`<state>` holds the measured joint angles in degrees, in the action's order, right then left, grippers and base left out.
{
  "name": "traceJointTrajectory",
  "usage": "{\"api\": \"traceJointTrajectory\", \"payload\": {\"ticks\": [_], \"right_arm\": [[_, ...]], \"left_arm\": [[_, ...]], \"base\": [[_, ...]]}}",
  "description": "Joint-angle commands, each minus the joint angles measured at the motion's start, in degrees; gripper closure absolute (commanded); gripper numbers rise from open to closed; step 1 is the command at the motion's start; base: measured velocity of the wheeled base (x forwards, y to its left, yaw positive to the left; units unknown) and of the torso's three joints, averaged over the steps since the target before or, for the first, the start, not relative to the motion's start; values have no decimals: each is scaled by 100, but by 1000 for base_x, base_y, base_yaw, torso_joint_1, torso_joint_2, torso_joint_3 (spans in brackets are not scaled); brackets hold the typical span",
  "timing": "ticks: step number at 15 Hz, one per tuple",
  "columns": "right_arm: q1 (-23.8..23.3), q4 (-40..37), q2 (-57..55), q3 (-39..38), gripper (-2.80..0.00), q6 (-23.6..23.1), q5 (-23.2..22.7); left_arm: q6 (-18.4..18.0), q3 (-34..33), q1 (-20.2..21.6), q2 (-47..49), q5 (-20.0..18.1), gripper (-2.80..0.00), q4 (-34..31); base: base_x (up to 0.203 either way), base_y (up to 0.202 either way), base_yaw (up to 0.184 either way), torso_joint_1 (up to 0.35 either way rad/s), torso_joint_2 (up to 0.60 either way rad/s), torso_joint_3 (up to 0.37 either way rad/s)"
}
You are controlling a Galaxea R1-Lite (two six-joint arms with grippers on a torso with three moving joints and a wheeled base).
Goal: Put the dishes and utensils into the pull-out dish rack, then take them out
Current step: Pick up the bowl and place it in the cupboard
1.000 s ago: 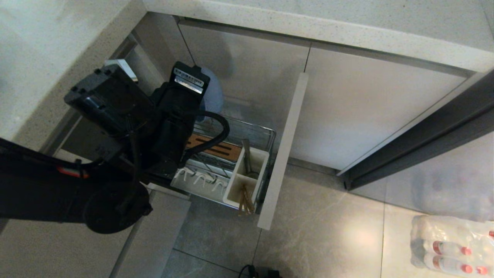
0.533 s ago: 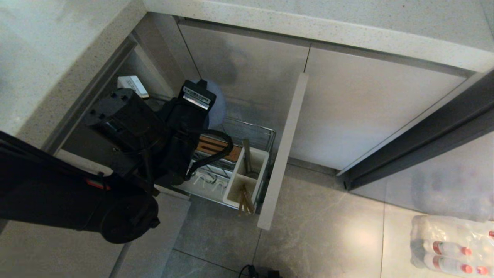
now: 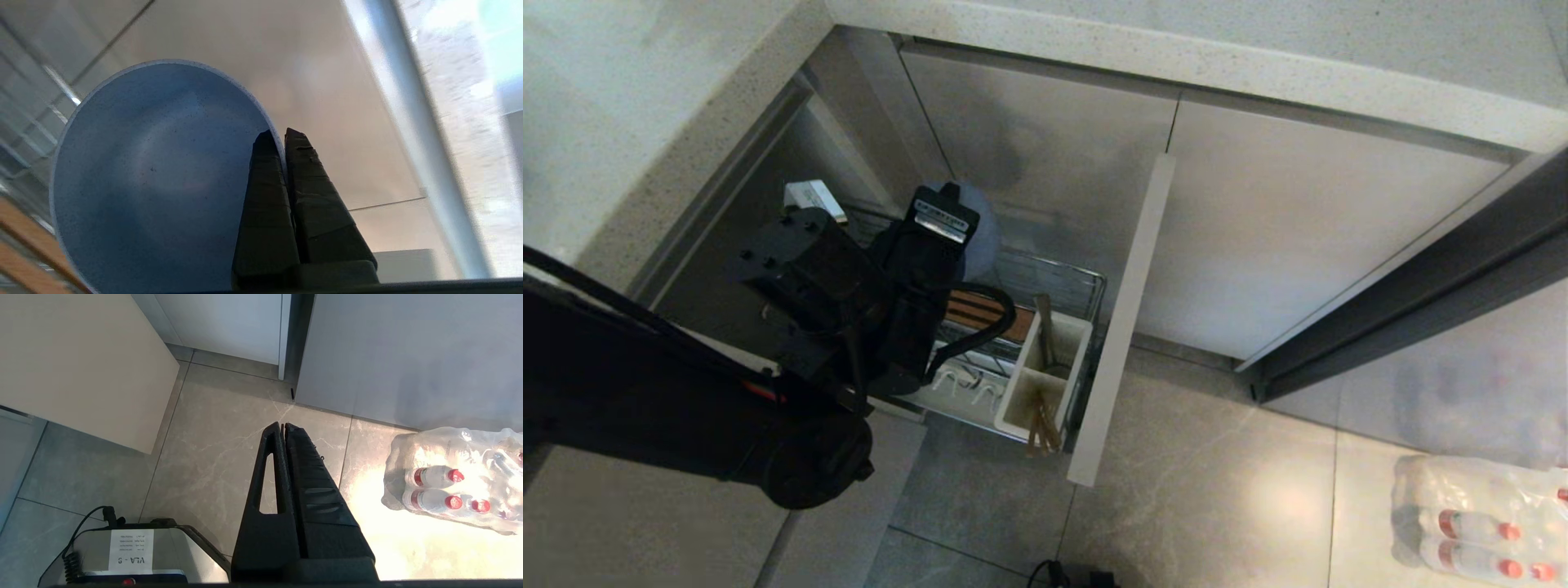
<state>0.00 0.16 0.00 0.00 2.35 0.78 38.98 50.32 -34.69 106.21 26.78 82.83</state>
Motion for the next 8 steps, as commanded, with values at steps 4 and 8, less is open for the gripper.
{"api": "traceJointTrajectory", "payload": {"ticks": [4, 8], "right_arm": [[0, 2, -9, 0, 0, 2, 1], [0, 2, -9, 0, 0, 2, 1]], "left_arm": [[-166, -37, 31, 211, 46, 0, 91], [-138, -14, 111, 359, 166, 0, 191]], "base": [[0, 0, 0, 0, 0, 0], [0, 0, 0, 0, 0, 0]]}}
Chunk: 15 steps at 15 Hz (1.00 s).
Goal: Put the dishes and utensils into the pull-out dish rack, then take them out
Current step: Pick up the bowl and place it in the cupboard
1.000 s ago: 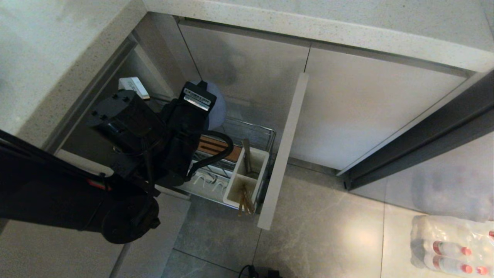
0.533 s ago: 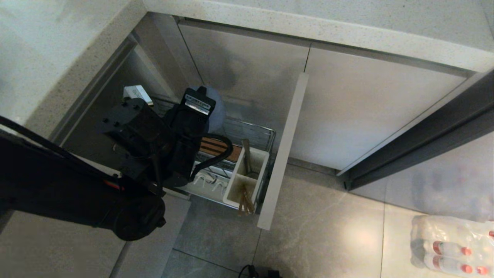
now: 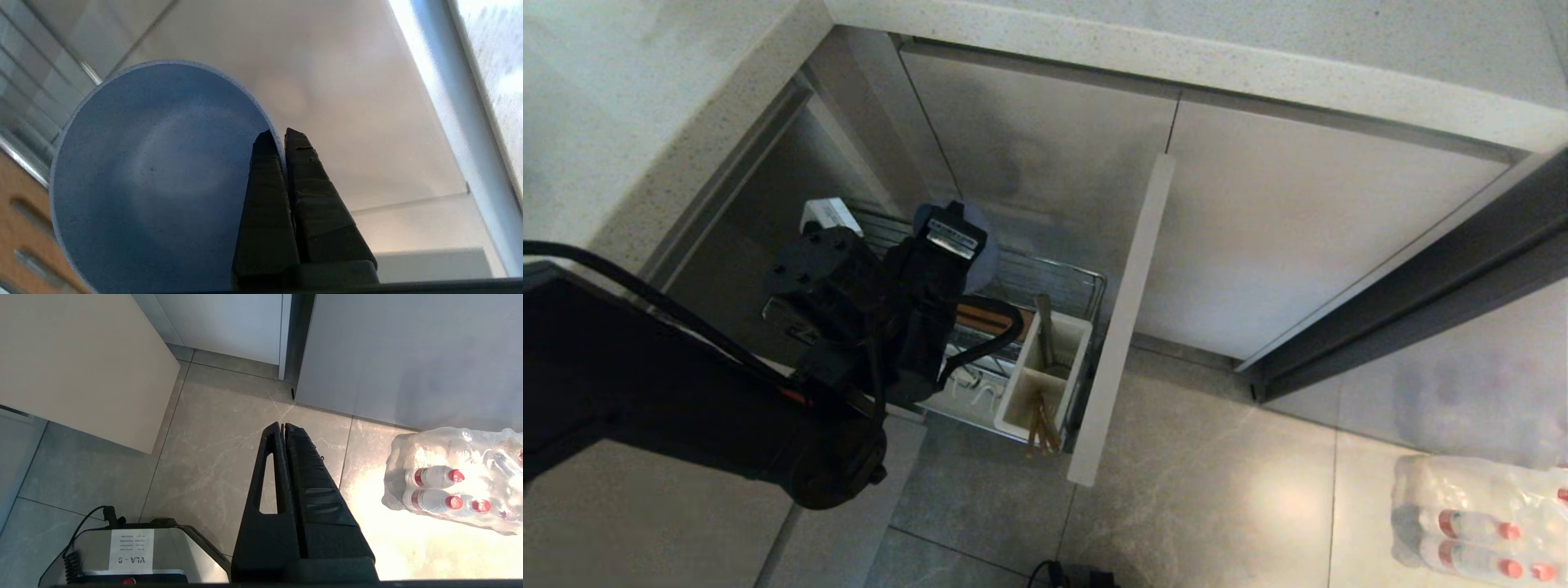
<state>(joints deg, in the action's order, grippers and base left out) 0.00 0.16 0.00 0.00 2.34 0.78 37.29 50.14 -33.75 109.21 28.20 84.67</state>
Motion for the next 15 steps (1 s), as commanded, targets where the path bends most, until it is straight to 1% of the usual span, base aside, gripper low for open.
{"api": "traceJointTrajectory", "payload": {"ticks": [1, 2, 3, 6, 8, 14, 15], "right_arm": [[0, 2, -9, 0, 0, 3, 1], [0, 2, -9, 0, 0, 3, 1], [0, 2, -9, 0, 0, 3, 1], [0, 2, -9, 0, 0, 3, 1], [0, 2, -9, 0, 0, 3, 1], [0, 2, -9, 0, 0, 3, 1], [0, 2, -9, 0, 0, 3, 1]], "left_arm": [[29, 5, 81, 153, -8, 0, 253], [67, 13, 126, 227, -135, 0, 298], [157, 47, 158, 311, -169, 0, 299], [251, 119, 275, 520, -175, 0, 299], [395, 192, 314, 621, -183, 0, 299], [437, 832, 302, 792, -189, 0, 300], [437, 857, 301, 794, -201, 0, 299]], "base": [[0, 0, 0, 0, 0, 0], [0, 0, 0, 0, 0, 0], [0, 0, 0, 0, 0, 0], [0, 0, 0, 0, 0, 0], [0, 0, 0, 0, 0, 0], [0, 0, 0, 0, 0, 0], [0, 0, 0, 0, 0, 0]]}}
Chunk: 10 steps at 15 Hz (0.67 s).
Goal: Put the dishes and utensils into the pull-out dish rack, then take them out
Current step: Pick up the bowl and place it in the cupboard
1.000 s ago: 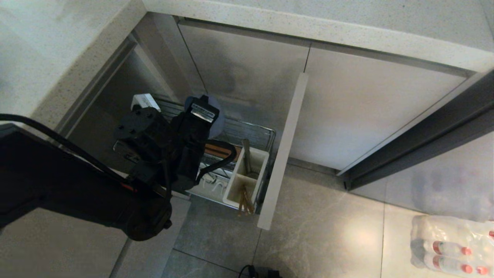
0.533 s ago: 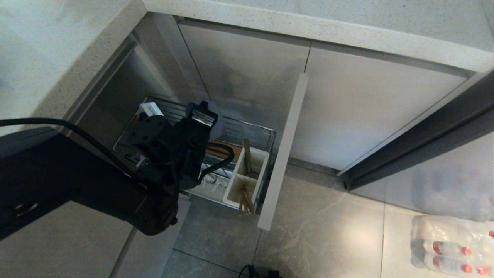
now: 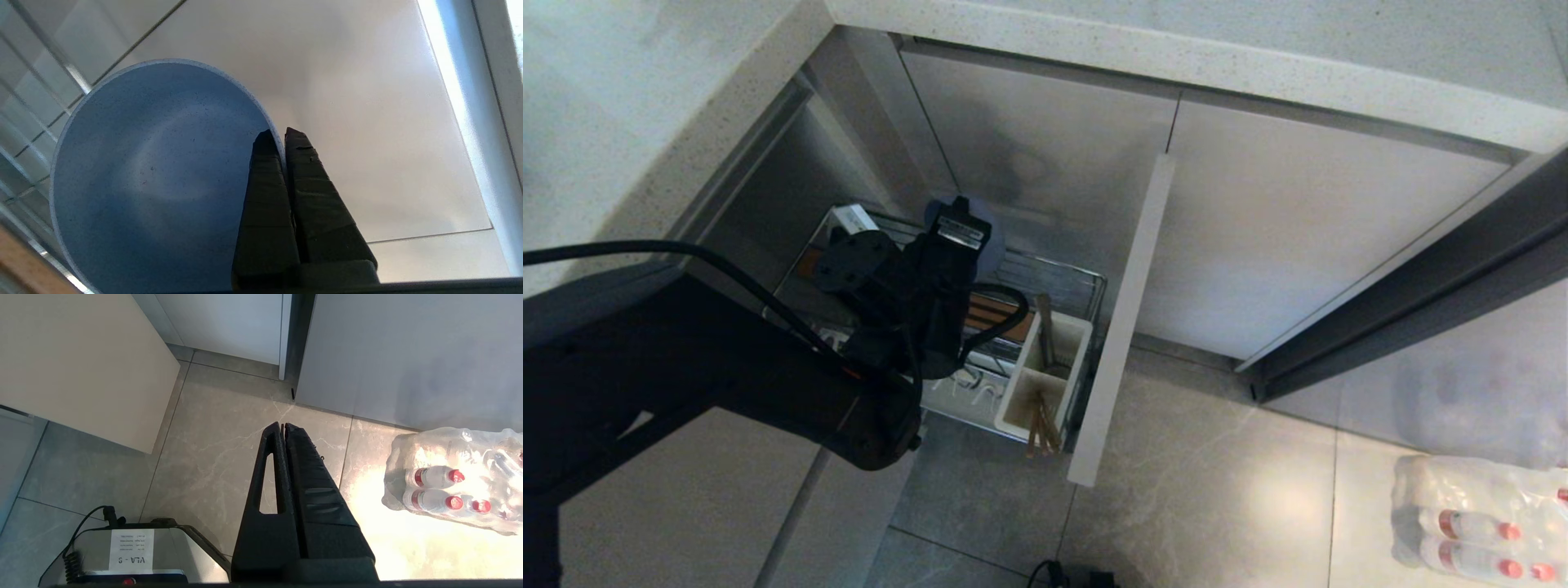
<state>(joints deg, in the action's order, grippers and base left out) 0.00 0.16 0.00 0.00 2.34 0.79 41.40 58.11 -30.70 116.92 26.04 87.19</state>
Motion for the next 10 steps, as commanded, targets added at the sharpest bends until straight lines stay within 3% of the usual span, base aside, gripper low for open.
{"api": "traceJointTrajectory", "payload": {"ticks": [1, 10], "right_arm": [[0, 2, -9, 0, 0, 3, 0], [0, 2, -9, 0, 0, 3, 0]], "left_arm": [[26, 63, 2, 26, 15, 0, 48], [303, 687, 239, 353, 15, 0, 48]], "base": [[0, 0, 0, 0, 0, 0], [0, 0, 0, 0, 0, 0]]}}
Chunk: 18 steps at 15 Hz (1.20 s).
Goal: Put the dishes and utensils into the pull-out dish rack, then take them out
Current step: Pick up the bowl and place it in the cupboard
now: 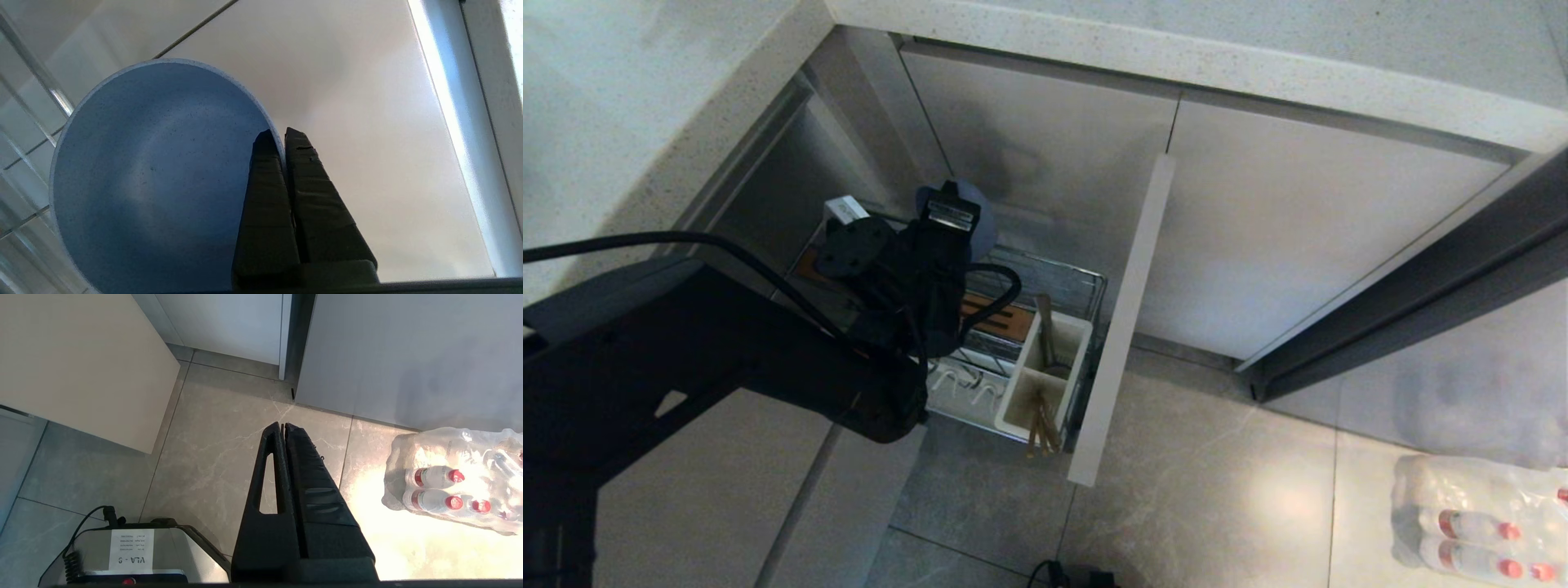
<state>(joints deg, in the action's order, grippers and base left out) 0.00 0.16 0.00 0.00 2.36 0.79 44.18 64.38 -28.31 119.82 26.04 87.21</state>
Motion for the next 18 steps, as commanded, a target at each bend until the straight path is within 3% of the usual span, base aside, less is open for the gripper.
{"api": "traceJointTrajectory", "payload": {"ticks": [1, 18], "right_arm": [[0, 2, -9, 0, 0, 1, 1], [0, 2, -1, 0, 0, 1, 1]], "left_arm": [[45, 95, 0, 108, 15, 0, 45], [144, 6, 19, 375, 49, 0, 45]], "base": [[0, 0, 0, 0, 0, 0], [0, 0, 0, 0, 0, 0]]}}
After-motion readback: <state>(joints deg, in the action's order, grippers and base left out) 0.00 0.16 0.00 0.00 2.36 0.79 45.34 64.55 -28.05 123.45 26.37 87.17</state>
